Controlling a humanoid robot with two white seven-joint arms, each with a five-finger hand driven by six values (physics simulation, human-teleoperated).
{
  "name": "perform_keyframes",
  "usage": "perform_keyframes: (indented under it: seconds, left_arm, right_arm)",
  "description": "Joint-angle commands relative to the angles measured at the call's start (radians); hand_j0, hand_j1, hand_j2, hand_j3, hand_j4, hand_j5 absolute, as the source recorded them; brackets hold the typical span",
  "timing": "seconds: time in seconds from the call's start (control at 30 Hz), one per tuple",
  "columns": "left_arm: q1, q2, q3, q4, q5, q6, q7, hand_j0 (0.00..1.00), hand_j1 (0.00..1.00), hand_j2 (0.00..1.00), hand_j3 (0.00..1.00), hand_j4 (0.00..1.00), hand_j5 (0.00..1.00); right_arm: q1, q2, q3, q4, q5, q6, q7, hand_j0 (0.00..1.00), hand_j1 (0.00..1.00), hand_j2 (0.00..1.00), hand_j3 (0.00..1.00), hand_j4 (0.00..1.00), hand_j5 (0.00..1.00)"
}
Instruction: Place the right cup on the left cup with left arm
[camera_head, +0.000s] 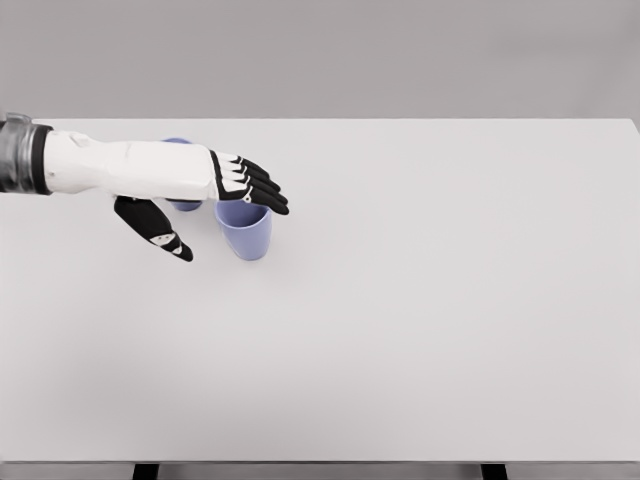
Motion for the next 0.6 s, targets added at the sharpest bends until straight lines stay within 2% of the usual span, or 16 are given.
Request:
perform_keyframes:
  seconds: [0.0, 0.07, 0.13, 0.17, 0.4, 0.5, 0.53, 0.57]
  left_arm:
    - [0.000, 0.000, -0.002, 0.001, 0.007, 0.002, 0.000, 1.00, 1.00, 1.00, 1.00, 1.00, 1.00]
    - [0.000, 0.000, -0.001, 0.012, 0.007, 0.002, 0.000, 1.00, 1.00, 1.00, 1.00, 1.00, 1.00]
    - [-0.017, -0.038, -0.001, 0.113, -0.037, 0.002, 0.000, 1.00, 1.00, 1.00, 1.00, 1.00, 1.00]
    - [-0.018, -0.061, -0.001, 0.133, -0.053, 0.003, 0.000, 1.00, 1.00, 1.00, 1.00, 1.00, 1.00]
    - [-0.032, -0.094, -0.001, 0.121, -0.099, 0.002, 0.000, 1.00, 1.00, 1.00, 1.00, 1.00, 1.00]
    - [-0.017, -0.095, -0.002, 0.136, -0.218, 0.010, 0.000, 1.00, 1.00, 1.00, 1.00, 1.00, 1.00]
    - [-0.017, -0.097, -0.004, 0.145, -0.223, 0.010, 0.000, 1.00, 1.00, 1.00, 1.00, 1.00, 1.00]
    - [-0.017, -0.112, -0.004, 0.179, -0.229, 0.008, 0.045, 1.00, 1.00, 1.00, 1.00, 1.00, 1.00]
  right_arm:
    - [0.000, 0.000, -0.005, 0.000, -0.001, 0.000, 0.000, 1.00, 1.00, 1.00, 1.00, 1.00, 1.00]
    - [0.006, 0.000, -0.003, 0.002, -0.003, 0.001, -0.001, 1.00, 1.00, 1.00, 1.00, 1.00, 1.00]
    - [0.006, 0.000, -0.003, 0.002, -0.003, 0.001, 0.002, 1.00, 1.00, 1.00, 1.00, 1.00, 1.00]
    - [0.005, 0.000, 0.000, 0.002, -0.003, 0.001, 0.002, 1.00, 1.00, 1.00, 1.00, 1.00, 1.00]
    - [0.006, 0.000, -0.003, 0.002, -0.003, 0.001, 0.002, 1.00, 1.00, 1.00, 1.00, 1.00, 1.00]
    - [0.006, 0.000, -0.003, 0.002, -0.003, 0.001, 0.000, 1.00, 1.00, 1.00, 1.00, 1.00, 1.00]
    - [0.006, 0.000, -0.002, 0.002, -0.003, 0.001, 0.000, 1.00, 1.00, 1.00, 1.00, 1.00, 1.00]
    - [0.006, 0.000, -0.002, 0.002, -0.003, 0.001, 0.000, 1.00, 1.00, 1.00, 1.00, 1.00, 1.00]
